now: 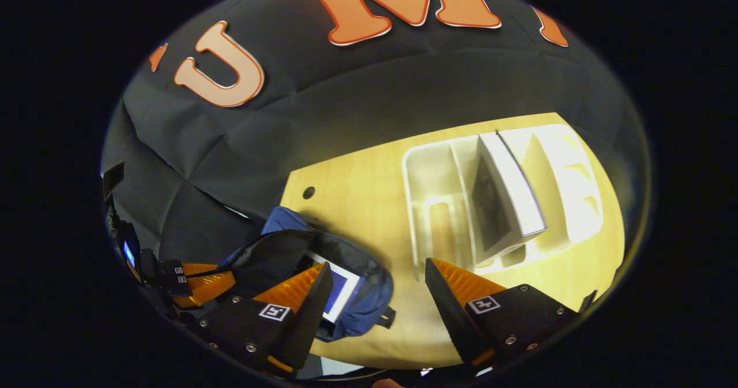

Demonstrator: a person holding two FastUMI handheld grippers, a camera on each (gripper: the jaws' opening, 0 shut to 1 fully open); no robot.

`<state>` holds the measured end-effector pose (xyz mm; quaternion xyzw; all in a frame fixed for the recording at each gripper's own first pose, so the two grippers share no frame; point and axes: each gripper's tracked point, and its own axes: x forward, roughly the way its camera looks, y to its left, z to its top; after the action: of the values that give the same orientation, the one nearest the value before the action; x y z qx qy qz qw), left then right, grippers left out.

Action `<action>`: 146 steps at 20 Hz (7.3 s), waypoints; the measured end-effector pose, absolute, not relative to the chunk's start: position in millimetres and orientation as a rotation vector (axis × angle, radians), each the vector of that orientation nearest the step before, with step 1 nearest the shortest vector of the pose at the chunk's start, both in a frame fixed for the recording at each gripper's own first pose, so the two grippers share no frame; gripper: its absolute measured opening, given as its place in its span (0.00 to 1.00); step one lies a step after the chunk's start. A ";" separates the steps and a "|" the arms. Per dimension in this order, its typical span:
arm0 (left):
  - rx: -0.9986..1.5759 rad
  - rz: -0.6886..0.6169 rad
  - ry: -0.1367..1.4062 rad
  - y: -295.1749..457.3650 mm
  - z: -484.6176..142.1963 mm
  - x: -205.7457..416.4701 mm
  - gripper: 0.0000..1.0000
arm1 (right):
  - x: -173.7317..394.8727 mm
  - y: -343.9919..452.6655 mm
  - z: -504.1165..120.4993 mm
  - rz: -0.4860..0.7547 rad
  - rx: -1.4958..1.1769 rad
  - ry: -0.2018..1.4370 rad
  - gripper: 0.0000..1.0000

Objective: Open the schoolbag, grab two books from the bookshelf and put them into the schoolbag.

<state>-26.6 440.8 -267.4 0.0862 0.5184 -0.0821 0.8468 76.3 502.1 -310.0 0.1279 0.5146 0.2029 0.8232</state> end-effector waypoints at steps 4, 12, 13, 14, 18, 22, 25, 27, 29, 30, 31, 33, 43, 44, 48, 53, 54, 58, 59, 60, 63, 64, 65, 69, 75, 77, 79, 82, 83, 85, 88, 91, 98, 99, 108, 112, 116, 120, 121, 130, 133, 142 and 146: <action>0.169 -0.176 1.094 440.1 -270.0 -28.1 0.01 | 114.1 456.6 -287.4 0.386 0.168 1.065 0.95; 0.158 -0.181 1.092 438.6 -272.3 -29.9 0.01 | 150.8 411.5 -313.9 0.348 -0.025 1.199 0.95; 0.156 -0.177 1.092 438.9 -272.0 -29.9 0.01 | 156.0 408.4 -322.6 0.336 -0.031 1.224 0.95; 0.153 -0.176 1.091 438.6 -271.8 -30.2 0.01 | 162.2 405.3 -331.7 0.319 -0.033 1.243 0.93; 0.143 -0.169 1.092 441.1 -272.1 -34.8 0.01 | 177.0 399.5 -359.2 0.274 -0.042 1.318 0.82; 0.137 -0.165 1.092 440.8 -273.3 -38.3 0.01 | 186.4 403.1 -380.3 0.241 -0.057 1.375 0.54; 0.129 -0.162 1.091 441.6 -273.8 -40.3 0.01 | 186.7 402.0 -388.9 0.219 -0.087 1.407 0.47; 0.124 -0.162 1.093 440.2 -274.9 -39.1 0.01 | 185.6 400.0 -390.1 0.207 -0.079 1.425 0.43; 0.119 -0.165 1.095 438.8 -276.1 -39.9 0.01 | 185.2 397.7 -387.6 0.186 -0.062 1.435 0.32; 0.118 -0.166 1.095 439.2 -276.4 -40.6 0.01 | 185.6 397.0 -381.1 0.198 -0.050 1.434 0.30; 0.118 -0.169 1.096 438.2 -276.4 -39.9 0.01 | 185.1 396.4 -374.3 0.206 -0.042 1.431 0.29; 0.122 -0.169 1.099 438.8 -276.7 -39.9 0.01 | 188.6 389.0 -354.8 0.221 -0.053 1.408 0.27; 0.145 -0.180 1.102 437.0 -276.7 -37.4 0.01 | 176.1 362.5 -239.6 0.302 -0.006 1.254 0.27; 0.146 -0.180 1.100 437.5 -277.1 -36.5 0.01 | 169.5 362.9 -232.1 0.317 0.011 1.244 0.27; 0.141 -0.179 1.102 435.4 -278.8 -36.0 0.01 | 152.6 370.2 -227.1 0.378 0.085 1.213 0.27; 0.131 -0.174 1.102 433.8 -280.2 -36.4 0.01 | 117.1 390.5 -232.8 0.449 0.277 1.226 0.27; 0.131 -0.172 1.104 433.4 -280.4 -36.6 0.01 | 112.1 395.9 -235.2 0.464 0.314 1.227 0.27; 0.139 -0.163 1.098 433.3 -276.6 -34.2 0.01 | 90.2 429.4 -240.7 0.535 0.468 1.223 0.27; 0.138 -0.158 1.095 433.5 -276.2 -32.9 0.01 | 81.8 439.8 -244.1 0.554 0.513 1.225 0.27; 0.135 -0.156 1.097 432.7 -275.0 -31.8 0.01 | 72.9 451.9 -248.5 0.569 0.554 1.238 0.27; 0.116 -0.146 1.093 430.8 -274.5 -33.6 0.01 | 49.9 484.1 -269.7 0.598 0.625 1.272 0.26; 0.108 -0.142 1.093 431.0 -274.7 -34.9 0.01 | 45.1 493.4 -279.6 0.594 0.632 1.279 0.26; 0.100 -0.138 1.091 430.6 -274.3 -34.7 0.01 | 39.8 501.9 -290.2 0.589 0.637 1.286 0.26; 0.089 -0.129 1.087 428.6 -273.7 -36.2 0.01 | 18.3 542.9 -313.6 0.592 0.735 1.320 0.27; 0.102 -0.135 1.078 421.1 -270.6 -36.2 0.01 | -0.8 604.5 -358.0 0.589 0.762 1.318 0.26; 0.106 -0.136 1.077 418.7 -270.8 -37.2 0.01 | -5.8 623.8 -369.6 0.599 0.768 1.319 0.26; 0.113 -0.148 1.078 415.8 -270.2 -40.3 0.01 | -8.1 642.3 -381.2 0.591 0.805 1.303 0.26; 0.128 -0.164 1.071 407.6 -268.1 -41.3 0.01 | -7.2 666.7 -390.7 0.577 0.907 1.299 0.26; 0.132 -0.167 1.070 406.8 -268.4 -39.8 0.01 | -8.7 670.9 -392.7 0.584 0.919 1.292 0.26; 0.136 -0.175 1.072 403.2 -272.3 -38.1 0.00 | -10.2 672.6 -393.0 0.600 0.935 1.271 0.26; 0.131 -0.190 1.079 394.8 -274.1 -36.6 0.01 | -8.7 678.3 -395.5 0.617 0.962 1.243 0.26; 0.132 -0.187 1.092 394.5 -276.4 -39.1 0.01 | -15.5 673.3 -396.3 0.621 0.942 1.303 0.28; 0.153 -0.138 1.096 416.6 -284.9 -32.2 0.01 | 39.3 610.8 -379.3 0.588 0.624 1.120 0.67; 0.157 -0.136 1.094 416.2 -285.4 -32.2 0.01 | 53.8 597.1 -375.5 0.575 0.579 1.070 0.70; 0.270 -0.128 1.127 398.8 -299.2 -45.0 0.01 | 125.0 459.8 -331.8 0.464 0.490 0.880 0.77; 0.373 -0.123 1.158 394.8 -305.8 -47.3 0.01 | 143.3 409.5 -324.9 0.449 0.475 0.838 0.78; 0.394 -0.057 1.178 384.5 -322.1 -43.9 0.05 | 146.6 372.8 -311.7 0.443 0.424 0.765 0.78; 0.342 0.007 1.172 358.3 -343.2 -63.7 0.23 | 151.6 331.2 -301.2 0.421 0.332 0.687 0.79; 0.333 0.021 1.166 352.3 -344.6 -66.8 0.28 | 152.7 321.5 -299.7 0.415 0.311 0.673 0.79; 0.297 0.141 0.868 289.6 -291.3 -23.9 0.92 | 159.8 261.8 -258.7 0.350 0.253 0.486 0.93; 0.281 0.153 0.690 249.1 -250.6 9.1 0.96 | 161.8 250.3 -230.6 0.325 0.213 0.362 0.94; 0.228 0.203 0.229 178.8 -148.1 48.5 1.00 | 125.7 250.4 -189.0 0.341 0.155 0.197 0.94; 0.191 0.199 0.011 166.2 -100.4 58.6 0.99 | 116.4 244.6 -170.0 0.324 0.151 0.104 0.94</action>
<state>58.6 166.2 -100.4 0.0953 0.0057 0.0990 0.9905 116.4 244.6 -170.0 0.0749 0.0515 0.1611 0.9827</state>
